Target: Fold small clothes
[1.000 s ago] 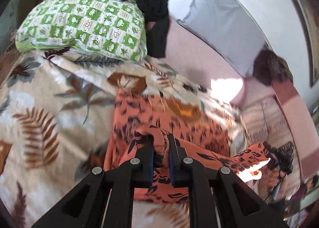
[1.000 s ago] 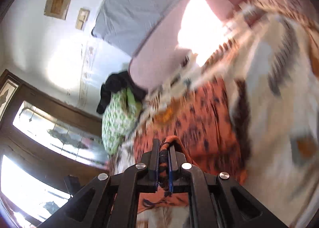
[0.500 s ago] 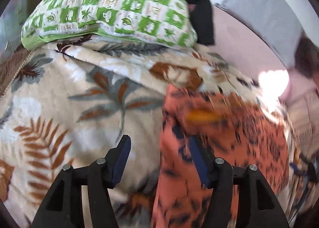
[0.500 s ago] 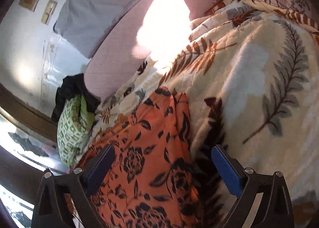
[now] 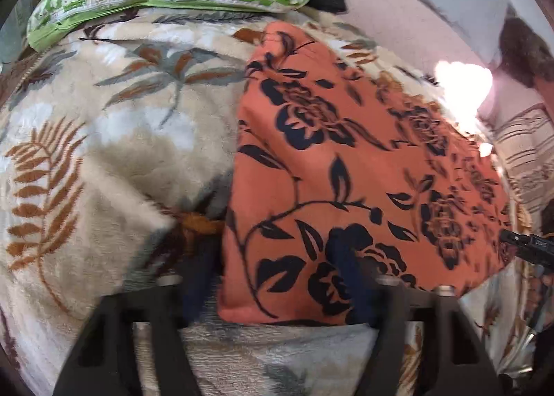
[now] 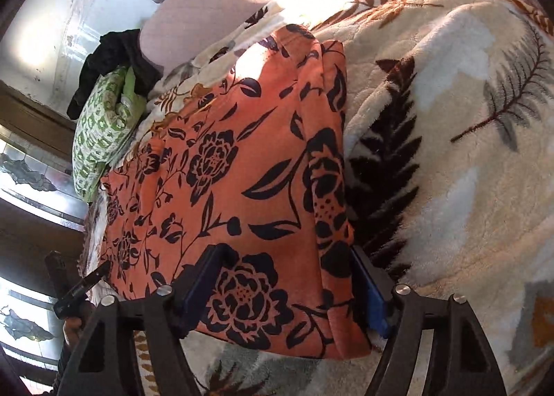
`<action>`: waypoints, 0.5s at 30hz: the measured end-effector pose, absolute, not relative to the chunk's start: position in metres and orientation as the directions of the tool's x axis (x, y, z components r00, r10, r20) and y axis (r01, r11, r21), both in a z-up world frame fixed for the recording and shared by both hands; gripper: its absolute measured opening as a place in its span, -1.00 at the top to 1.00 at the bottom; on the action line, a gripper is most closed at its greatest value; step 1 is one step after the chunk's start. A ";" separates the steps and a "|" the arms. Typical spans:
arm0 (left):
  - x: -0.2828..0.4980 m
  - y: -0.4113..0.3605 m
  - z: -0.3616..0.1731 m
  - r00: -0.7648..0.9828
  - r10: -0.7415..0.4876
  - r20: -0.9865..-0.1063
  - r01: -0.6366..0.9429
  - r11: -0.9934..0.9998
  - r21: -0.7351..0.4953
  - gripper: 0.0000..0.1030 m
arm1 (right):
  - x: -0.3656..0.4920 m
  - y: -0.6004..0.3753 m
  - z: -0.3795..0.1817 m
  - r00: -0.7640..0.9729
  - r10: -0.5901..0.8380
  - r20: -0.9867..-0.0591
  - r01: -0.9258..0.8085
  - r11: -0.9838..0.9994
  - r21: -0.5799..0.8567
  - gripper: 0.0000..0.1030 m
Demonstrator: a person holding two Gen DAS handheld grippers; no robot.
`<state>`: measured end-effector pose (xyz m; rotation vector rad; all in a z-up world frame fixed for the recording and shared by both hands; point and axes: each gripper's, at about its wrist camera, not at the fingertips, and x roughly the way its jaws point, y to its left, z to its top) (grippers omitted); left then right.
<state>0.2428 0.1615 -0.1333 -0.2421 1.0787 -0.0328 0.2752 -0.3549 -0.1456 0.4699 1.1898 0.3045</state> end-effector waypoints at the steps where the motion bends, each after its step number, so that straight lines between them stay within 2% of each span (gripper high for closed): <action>1: 0.246 0.164 -0.131 0.464 -0.155 -0.872 -0.098 0.970 -0.224 0.49 | 0.278 -0.354 -0.145 0.329 0.487 -0.809 0.024 0.852 0.522 0.48; 2: 0.250 0.167 -0.128 0.454 -0.181 -0.873 -0.106 0.961 -0.254 0.71 | 0.279 -0.350 -0.141 0.323 0.475 -0.819 0.017 0.862 0.506 0.51; 3: 0.255 0.170 -0.123 0.442 -0.212 -0.872 -0.110 0.951 -0.287 0.77 | 0.279 -0.345 -0.135 0.320 0.459 -0.829 0.001 0.874 0.485 0.53; 7: 0.249 0.160 -0.080 0.503 -0.170 -0.847 -0.073 0.969 -0.238 0.79 | 0.275 -0.344 -0.101 0.365 0.487 -0.793 -0.001 0.852 0.523 0.62; 11: 0.212 0.149 -0.038 0.566 -0.185 -0.803 -0.027 0.970 -0.243 0.80 | 0.247 -0.347 -0.058 0.402 0.499 -0.768 -0.042 0.848 0.529 0.84; 15: 0.156 0.147 -0.042 0.548 -0.230 -0.804 0.014 0.964 -0.266 0.80 | 0.187 -0.356 -0.048 0.391 0.494 -0.776 -0.054 0.855 0.517 0.84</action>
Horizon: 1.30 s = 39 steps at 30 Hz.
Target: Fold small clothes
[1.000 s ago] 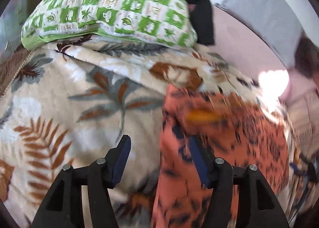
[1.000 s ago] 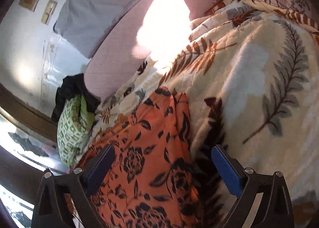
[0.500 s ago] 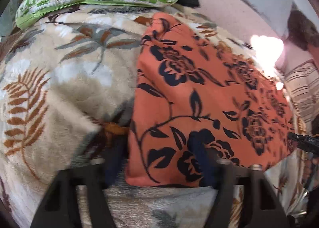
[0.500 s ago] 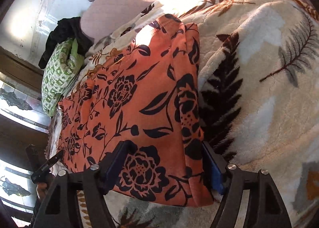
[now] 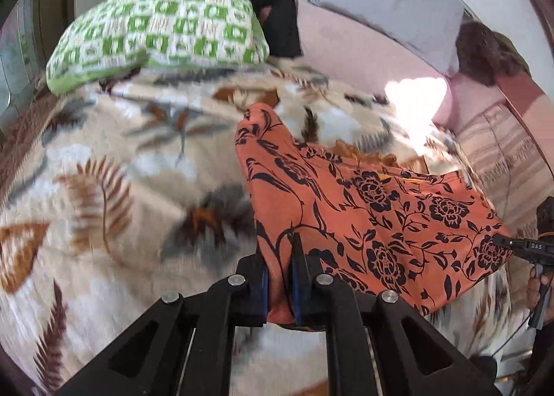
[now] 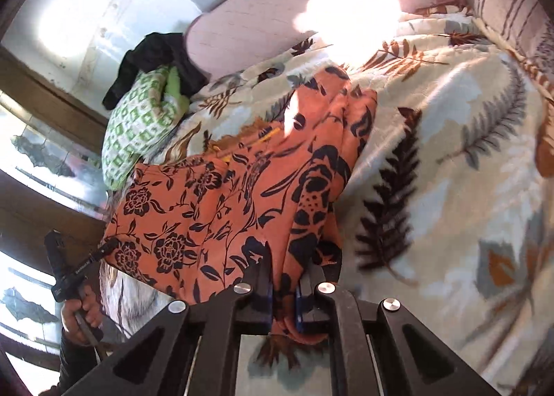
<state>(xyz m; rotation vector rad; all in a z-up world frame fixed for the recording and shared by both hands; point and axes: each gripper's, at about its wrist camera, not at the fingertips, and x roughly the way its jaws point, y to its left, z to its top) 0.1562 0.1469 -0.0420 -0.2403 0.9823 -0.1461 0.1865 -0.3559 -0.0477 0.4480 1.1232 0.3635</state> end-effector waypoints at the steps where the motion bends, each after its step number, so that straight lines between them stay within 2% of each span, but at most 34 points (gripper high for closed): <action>1: 0.144 0.151 -0.053 0.526 -0.246 -0.814 0.003 0.958 -0.287 0.80 | 0.171 -0.358 -0.057 0.368 0.491 -0.789 -0.041 0.857 0.514 0.84; 3: 0.126 0.152 -0.084 0.462 -0.225 -0.858 -0.009 0.966 -0.259 0.78 | 0.140 -0.361 -0.086 0.307 0.504 -0.808 0.011 0.847 0.532 0.84; 4: 0.120 0.154 -0.103 0.431 -0.189 -0.882 -0.025 0.975 -0.221 0.78 | 0.126 -0.363 -0.105 0.282 0.495 -0.822 0.037 0.850 0.525 0.76; 6: 0.119 0.160 -0.115 0.419 -0.166 -0.893 -0.040 0.979 -0.201 0.61 | 0.112 -0.373 -0.133 0.279 0.486 -0.828 0.080 0.848 0.524 0.74; 7: 0.123 0.165 -0.113 0.422 -0.180 -0.889 -0.043 0.975 -0.218 0.54 | 0.110 -0.381 -0.136 0.304 0.495 -0.814 0.102 0.833 0.544 0.64; 8: 0.127 0.172 -0.105 0.446 -0.190 -0.875 -0.054 0.970 -0.238 0.47 | 0.110 -0.386 -0.132 0.339 0.501 -0.796 0.109 0.820 0.562 0.42; 9: 0.132 0.178 -0.093 0.488 -0.183 -0.853 -0.061 0.968 -0.243 0.26 | 0.112 -0.391 -0.122 0.382 0.494 -0.781 0.101 0.818 0.567 0.20; 10: 0.137 0.182 -0.083 0.529 -0.163 -0.833 -0.061 0.972 -0.228 -0.11 | 0.116 -0.394 -0.110 0.429 0.473 -0.770 0.092 0.825 0.558 -0.49; 11: 0.143 0.185 -0.072 0.574 -0.132 -0.808 -0.057 0.978 -0.201 -0.25 | 0.119 -0.397 -0.096 0.478 0.438 -0.761 0.082 0.841 0.535 -0.72; 14: 0.174 0.188 -0.060 0.639 -0.128 -0.758 -0.006 0.985 -0.171 -0.30 | 0.150 -0.396 -0.073 0.539 0.379 -0.752 0.029 0.884 0.466 -0.72; 19: 0.234 0.177 -0.080 0.593 -0.158 -0.790 0.028 0.984 -0.176 -0.30 | 0.228 -0.378 -0.076 0.509 0.316 -0.801 0.020 0.926 0.377 -0.69; 21: 0.250 0.172 -0.086 0.581 -0.154 -0.799 0.025 0.985 -0.171 -0.30 | 0.249 -0.367 -0.086 0.495 0.280 -0.823 0.031 0.940 0.339 -0.44; 23: 0.261 0.170 -0.091 0.564 -0.162 -0.810 0.031 0.984 -0.175 -0.30 | 0.258 -0.367 -0.094 0.476 0.287 -0.831 0.031 0.939 0.342 0.04; 26: 0.270 0.167 -0.094 0.570 -0.172 -0.804 0.056 0.984 -0.171 -0.26 | 0.261 -0.359 -0.099 0.465 0.270 -0.843 0.006 0.951 0.308 0.05; 27: 0.275 0.166 -0.094 0.574 -0.176 -0.799 0.064 0.983 -0.171 0.08 | 0.261 -0.360 -0.101 0.463 0.272 -0.844 -0.001 0.952 0.306 0.09; 28: 0.279 0.164 -0.096 0.569 -0.189 -0.800 0.076 0.981 -0.177 0.93 | 0.263 -0.359 -0.106 0.458 0.271 -0.847 -0.006 0.953 0.302 0.31; 29: 0.284 0.162 -0.098 0.556 -0.198 -0.807 0.084 0.980 -0.182 0.92 | 0.262 -0.360 -0.108 0.454 0.270 -0.849 -0.007 0.954 0.299 0.51; 31: 0.287 0.159 -0.099 0.570 -0.208 -0.795 0.100 0.978 -0.184 0.94 | 0.264 -0.360 -0.108 0.443 0.266 -0.856 -0.012 0.957 0.291 0.79; 37: 0.284 0.152 -0.074 0.664 -0.194 -0.722 0.116 0.981 -0.158 0.94 | 0.254 -0.365 -0.073 0.552 0.208 -0.808 -0.020 0.971 0.236 0.85; 39: 0.295 0.148 -0.093 0.618 -0.172 -0.767 0.094 0.985 -0.146 0.94 | 0.257 -0.369 -0.078 0.545 0.184 -0.818 0.002 0.975 0.221 0.85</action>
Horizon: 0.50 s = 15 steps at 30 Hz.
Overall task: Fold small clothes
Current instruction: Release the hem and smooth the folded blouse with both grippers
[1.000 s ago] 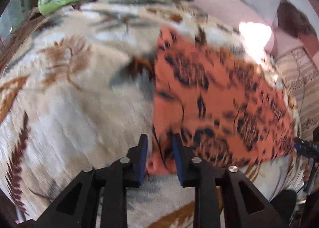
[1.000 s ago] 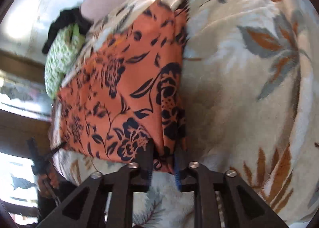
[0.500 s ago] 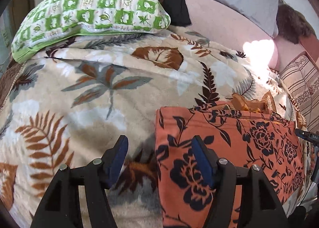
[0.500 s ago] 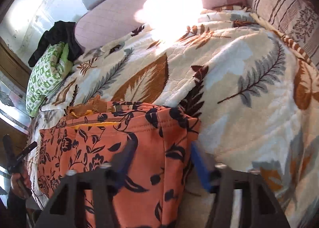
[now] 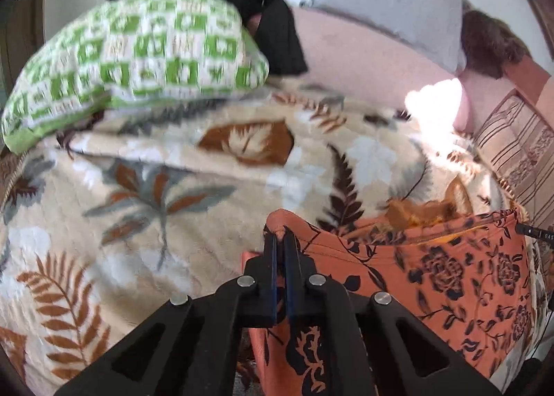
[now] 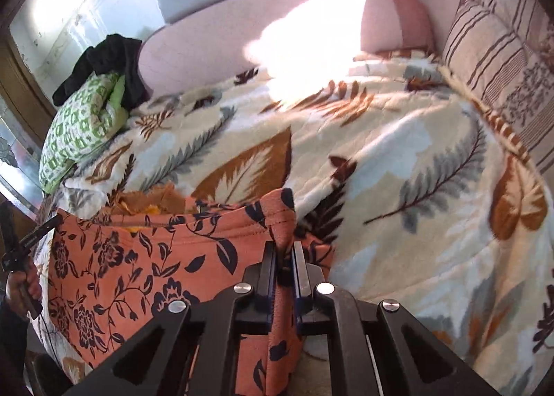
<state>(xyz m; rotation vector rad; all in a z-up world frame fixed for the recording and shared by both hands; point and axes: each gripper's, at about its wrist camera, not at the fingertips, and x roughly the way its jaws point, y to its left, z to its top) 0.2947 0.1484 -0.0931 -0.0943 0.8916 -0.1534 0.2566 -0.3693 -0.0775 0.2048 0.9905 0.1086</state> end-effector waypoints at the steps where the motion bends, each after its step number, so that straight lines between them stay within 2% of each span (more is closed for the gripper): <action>1: 0.300 0.147 -0.104 0.598 -0.135 -0.790 0.077 0.991 -0.110 0.93 | 0.262 -0.370 -0.092 0.507 0.178 -0.843 0.019 0.976 0.217 0.84; 3: 0.305 0.148 -0.121 0.572 -0.069 -0.818 0.036 0.998 -0.059 0.81 | 0.271 -0.375 -0.121 0.448 0.210 -0.869 0.054 0.964 0.260 0.81; 5: 0.300 0.153 -0.112 0.584 -0.081 -0.808 0.027 0.996 -0.080 0.79 | 0.266 -0.381 -0.121 0.487 0.225 -0.844 0.090 0.948 0.305 0.75; 6: 0.296 0.155 -0.104 0.597 -0.076 -0.799 0.024 0.997 -0.077 0.67 | 0.261 -0.383 -0.114 0.514 0.214 -0.831 0.106 0.945 0.309 0.70; 7: 0.290 0.156 -0.094 0.617 -0.061 -0.784 0.020 0.998 -0.061 0.53 | 0.256 -0.383 -0.106 0.531 0.190 -0.826 0.119 0.948 0.294 0.46; 8: 0.282 0.158 -0.083 0.639 -0.051 -0.768 0.019 0.999 -0.050 0.47 | 0.250 -0.382 -0.096 0.545 0.163 -0.823 0.123 0.955 0.270 0.11; 9: 0.272 0.159 -0.071 0.663 -0.056 -0.747 0.024 0.998 -0.053 0.33 | 0.242 -0.379 -0.084 0.568 0.150 -0.810 0.117 0.959 0.259 -0.10; 10: 0.262 0.160 -0.060 0.682 -0.067 -0.728 0.033 0.998 -0.061 0.10 | 0.233 -0.377 -0.070 0.593 0.161 -0.789 0.101 0.957 0.271 -0.34; 11: 0.250 0.159 -0.051 0.697 -0.073 -0.713 0.041 0.997 -0.062 -0.04 | 0.225 -0.373 -0.059 0.605 0.189 -0.773 0.081 0.952 0.296 -0.34; 12: 0.234 0.156 -0.043 0.710 -0.077 -0.700 0.049 0.997 -0.060 -0.28 | 0.215 -0.369 -0.050 0.608 0.235 -0.758 0.057 0.940 0.337 -0.34; 13: 0.220 0.153 -0.038 0.722 -0.096 -0.686 0.064 0.995 -0.073 -0.39 | 0.204 -0.364 -0.043 0.606 0.299 -0.737 0.030 0.917 0.397 -0.35; 15: 0.194 0.143 -0.037 0.721 -0.143 -0.678 0.107 0.990 -0.094 -0.47 | 0.186 -0.355 -0.044 0.576 0.451 -0.682 -0.016 0.840 0.542 -0.45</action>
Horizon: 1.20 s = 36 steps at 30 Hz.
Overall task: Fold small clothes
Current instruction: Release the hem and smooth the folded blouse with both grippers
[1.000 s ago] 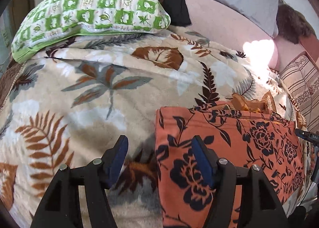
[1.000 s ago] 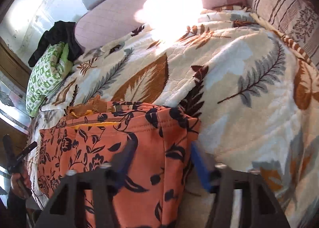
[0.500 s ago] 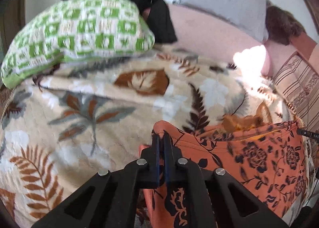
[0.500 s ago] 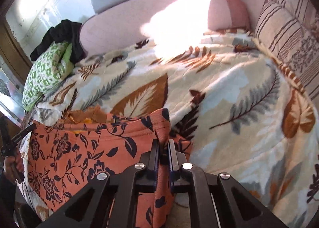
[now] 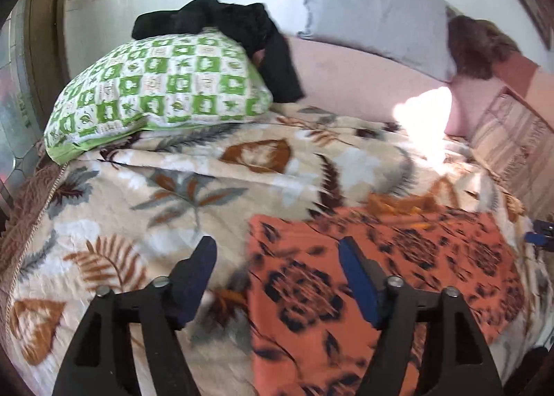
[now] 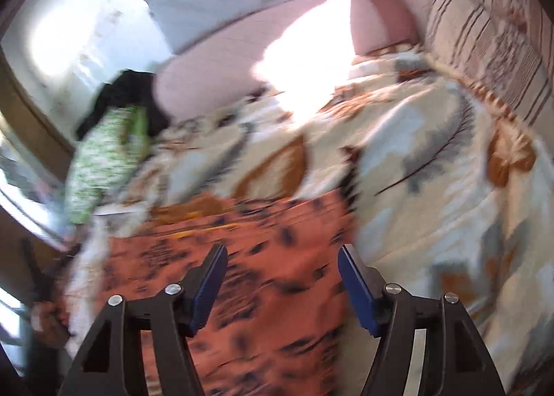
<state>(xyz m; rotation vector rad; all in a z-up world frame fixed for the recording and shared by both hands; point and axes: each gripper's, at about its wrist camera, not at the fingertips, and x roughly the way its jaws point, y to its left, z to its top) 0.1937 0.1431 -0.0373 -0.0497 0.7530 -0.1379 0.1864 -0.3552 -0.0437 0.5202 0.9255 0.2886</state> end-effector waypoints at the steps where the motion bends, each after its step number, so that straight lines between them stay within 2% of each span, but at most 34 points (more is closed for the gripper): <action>1: 0.183 0.137 -0.042 0.714 -0.155 -0.683 0.118 0.988 -0.100 -0.47 | 0.179 -0.351 -0.052 0.548 0.522 -0.654 -0.024 0.791 0.611 -0.51; 3: 0.167 0.122 -0.058 0.679 -0.191 -0.708 0.134 0.982 -0.136 -0.48 | 0.170 -0.344 -0.078 0.479 0.640 -0.601 -0.014 0.690 0.723 -0.52; 4: 0.163 0.115 -0.072 0.647 -0.203 -0.735 0.144 0.979 -0.143 -0.48 | 0.169 -0.346 -0.095 0.464 0.647 -0.605 0.015 0.677 0.736 -0.52; 6: 0.165 0.106 -0.104 0.580 -0.142 -0.802 0.114 0.989 -0.093 -0.48 | 0.161 -0.367 -0.130 0.472 0.567 -0.675 0.173 0.691 0.702 -0.51; 8: 0.167 0.104 -0.129 0.522 -0.067 -0.851 0.084 0.996 -0.027 -0.49 | 0.150 -0.391 -0.145 0.518 0.601 -0.609 0.264 0.564 0.782 -0.26; 11: 0.162 0.108 -0.116 0.556 -0.061 -0.829 0.066 0.997 -0.029 -0.52 | 0.145 -0.382 -0.113 0.510 0.509 -0.694 0.239 0.691 0.682 -0.39; 14: 0.160 0.106 -0.093 0.611 -0.089 -0.787 0.071 0.996 -0.057 -0.52 | 0.153 -0.365 -0.084 0.523 0.575 -0.629 0.123 0.679 0.723 -0.44; 17: 0.165 0.101 -0.096 0.616 -0.129 -0.777 0.092 0.992 -0.092 -0.52 | 0.167 -0.346 -0.080 0.506 0.659 -0.557 0.039 0.628 0.778 -0.57; 19: 0.175 0.098 -0.119 0.554 -0.092 -0.827 0.070 0.996 -0.064 -0.52 | 0.179 -0.347 -0.101 0.484 0.617 -0.621 0.087 0.672 0.736 -0.57; 20: 0.178 0.098 -0.128 0.531 -0.080 -0.844 0.061 0.997 -0.056 -0.52 | 0.184 -0.357 -0.121 0.462 0.576 -0.674 0.170 0.689 0.705 -0.57; 21: 0.177 0.098 -0.129 0.547 -0.085 -0.833 0.063 0.996 -0.060 -0.52 | 0.184 -0.366 -0.136 0.462 0.557 -0.690 0.250 0.665 0.704 -0.52; 22: 0.175 0.098 -0.124 0.555 -0.085 -0.827 0.063 0.996 -0.060 -0.52 | 0.182 -0.376 -0.139 0.498 0.583 -0.642 0.279 0.593 0.755 -0.47; 25: 0.176 0.098 -0.105 0.580 -0.142 -0.803 0.074 0.990 -0.121 -0.52 | 0.190 -0.365 -0.102 0.541 0.533 -0.650 0.187 0.677 0.711 -0.56; 29: 0.205 0.094 -0.094 0.606 -0.159 -0.779 0.093 0.987 -0.129 -0.53 | 0.241 -0.348 -0.094 0.495 0.611 -0.618 0.084 0.674 0.734 -0.58; 33: 0.259 0.107 -0.128 0.494 -0.086 -0.865 0.040 0.996 -0.076 -0.52 | 0.294 -0.377 -0.132 0.478 0.544 -0.690 0.219 0.686 0.693 -0.58; 36: 0.264 0.110 -0.120 0.517 -0.086 -0.852 0.034 0.996 -0.080 -0.53 | 0.297 -0.399 -0.140 0.536 0.559 -0.633 0.303 0.572 0.762 -0.57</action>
